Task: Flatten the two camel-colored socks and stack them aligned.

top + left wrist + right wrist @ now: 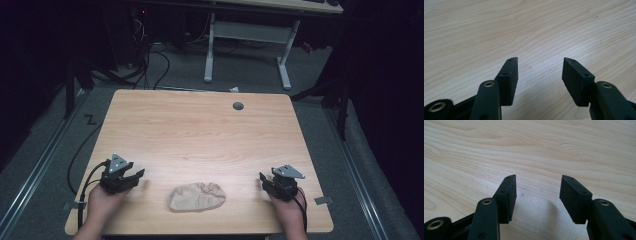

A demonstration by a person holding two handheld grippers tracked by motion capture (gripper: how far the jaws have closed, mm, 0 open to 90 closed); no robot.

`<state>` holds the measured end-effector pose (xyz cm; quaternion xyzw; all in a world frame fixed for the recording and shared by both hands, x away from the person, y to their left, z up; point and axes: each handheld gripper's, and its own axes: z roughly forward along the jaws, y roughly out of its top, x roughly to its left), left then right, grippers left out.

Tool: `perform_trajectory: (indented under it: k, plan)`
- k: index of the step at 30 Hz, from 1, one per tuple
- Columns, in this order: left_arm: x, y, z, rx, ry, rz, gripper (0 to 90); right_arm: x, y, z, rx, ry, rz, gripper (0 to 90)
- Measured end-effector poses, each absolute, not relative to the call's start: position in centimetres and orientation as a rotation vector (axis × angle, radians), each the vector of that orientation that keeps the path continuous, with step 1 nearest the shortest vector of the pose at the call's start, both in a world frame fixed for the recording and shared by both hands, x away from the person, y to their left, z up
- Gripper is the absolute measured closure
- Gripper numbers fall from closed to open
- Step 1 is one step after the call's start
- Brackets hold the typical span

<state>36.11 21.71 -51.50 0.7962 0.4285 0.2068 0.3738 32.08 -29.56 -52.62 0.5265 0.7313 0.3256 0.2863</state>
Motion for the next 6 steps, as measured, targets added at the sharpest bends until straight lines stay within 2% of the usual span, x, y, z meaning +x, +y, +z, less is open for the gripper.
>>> perform_trajectory:
  k: [6]
  plan:
    - [35.90, 21.52, -51.14, 2.026, 1.083, 0.524, 47.1, 32.11, -29.20, -52.41, 1.380, 1.966, 0.867, 47.3]
